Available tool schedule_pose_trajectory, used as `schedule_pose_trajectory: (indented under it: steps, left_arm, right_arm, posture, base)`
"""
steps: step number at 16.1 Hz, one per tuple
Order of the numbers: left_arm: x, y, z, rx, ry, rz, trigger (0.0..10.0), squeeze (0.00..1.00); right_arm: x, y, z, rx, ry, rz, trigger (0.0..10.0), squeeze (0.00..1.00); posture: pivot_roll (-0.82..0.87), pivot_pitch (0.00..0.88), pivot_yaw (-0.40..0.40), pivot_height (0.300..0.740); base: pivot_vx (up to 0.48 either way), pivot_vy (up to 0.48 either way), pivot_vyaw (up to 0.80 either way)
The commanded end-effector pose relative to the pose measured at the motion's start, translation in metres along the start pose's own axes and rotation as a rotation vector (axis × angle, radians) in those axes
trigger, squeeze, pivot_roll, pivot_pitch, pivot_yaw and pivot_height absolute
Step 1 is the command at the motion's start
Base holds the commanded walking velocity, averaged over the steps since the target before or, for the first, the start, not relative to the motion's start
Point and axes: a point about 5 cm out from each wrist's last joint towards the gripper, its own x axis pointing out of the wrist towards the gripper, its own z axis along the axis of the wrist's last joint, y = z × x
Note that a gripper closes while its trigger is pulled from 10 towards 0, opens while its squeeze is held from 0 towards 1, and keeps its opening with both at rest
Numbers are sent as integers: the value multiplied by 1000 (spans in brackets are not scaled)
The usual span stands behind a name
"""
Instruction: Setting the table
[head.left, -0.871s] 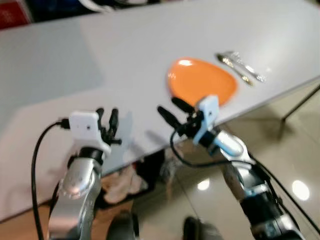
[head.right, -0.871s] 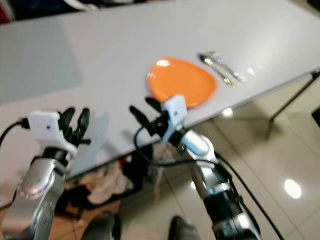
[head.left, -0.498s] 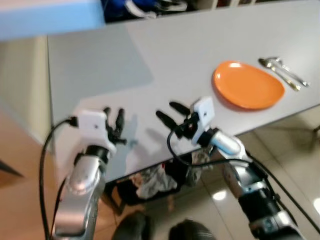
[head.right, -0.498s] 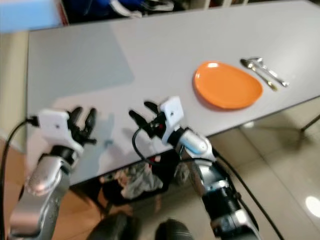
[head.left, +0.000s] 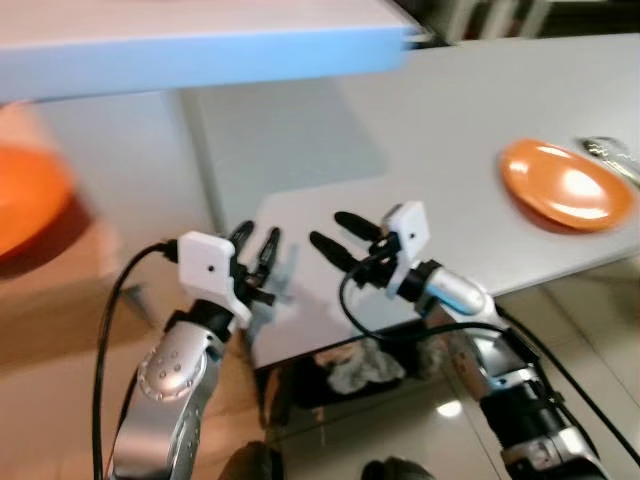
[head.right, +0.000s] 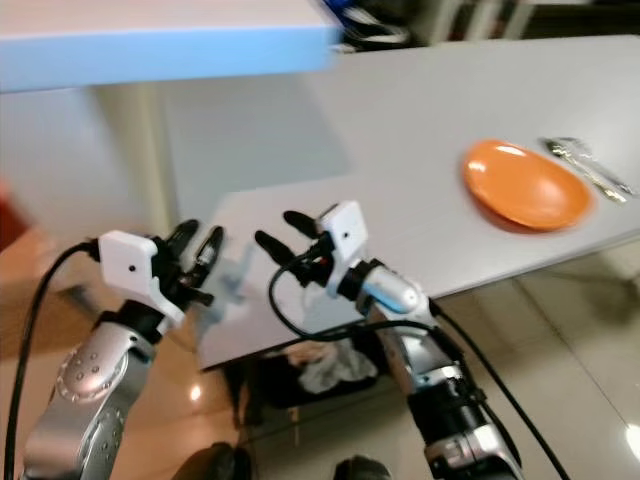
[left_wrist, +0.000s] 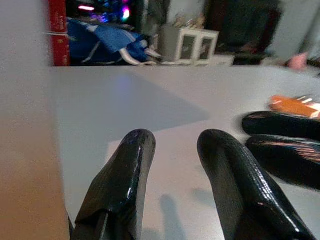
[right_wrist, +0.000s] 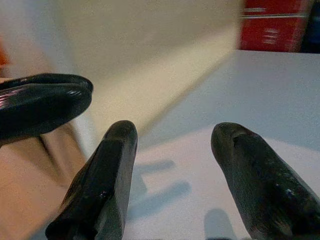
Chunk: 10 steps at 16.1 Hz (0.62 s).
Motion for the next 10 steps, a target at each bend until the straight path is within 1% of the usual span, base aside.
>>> schedule_pose_trajectory:
  steps: [1,2,3,4,6,7,8,9,10]
  left_arm:
    - [-2,-12,6,-33,-23,-103,10000,0]
    - [-5,-18,6,-53,-14,-178,10000,0]
    - [-7,-21,6,-71,-7,-220,10000,0]
    - [-14,-27,5,-94,18,-308,10000,0]
    - [-23,-27,4,-115,45,-377,10000,0]
    - [-25,-26,4,-116,46,-380,10000,0]
    - [-24,-12,7,-117,27,-289,10000,0]
    - [-21,-1,6,-114,26,-201,10000,0]
    - [-20,6,4,-112,36,-143,10000,0]
  right_arm:
    - [-4,-1,6,10,-27,15,10000,0]
    - [-6,-2,7,16,-32,17,10000,0]
    - [-7,-3,7,17,-31,22,10000,0]
    - [-10,-4,6,22,-22,39,10000,0]
    - [-16,-6,6,33,-11,71,10000,0]
    - [-17,-7,6,36,-11,76,10000,0]
    - [-25,-6,7,74,-1,132,10000,0]
    - [-28,-3,7,93,3,160,10000,0]
    - [-29,-3,7,103,1,162,10000,0]
  posture:
    - [-64,101,-19,740]
    - [-66,100,-18,740]
    - [-65,102,-15,740]
    - [-65,105,-13,740]
    - [-65,107,-12,740]
    - [-65,107,-12,740]
    - [-61,110,-10,740]
    - [-61,109,-10,740]
    - [-62,110,-9,740]
  base:
    - [0,0,775]
    - [0,0,775]
    - [0,0,775]
    - [0,0,775]
    - [0,0,778]
    - [0,0,775]
    - [0,0,775]
    - [0,0,775]
    - [0,0,775]
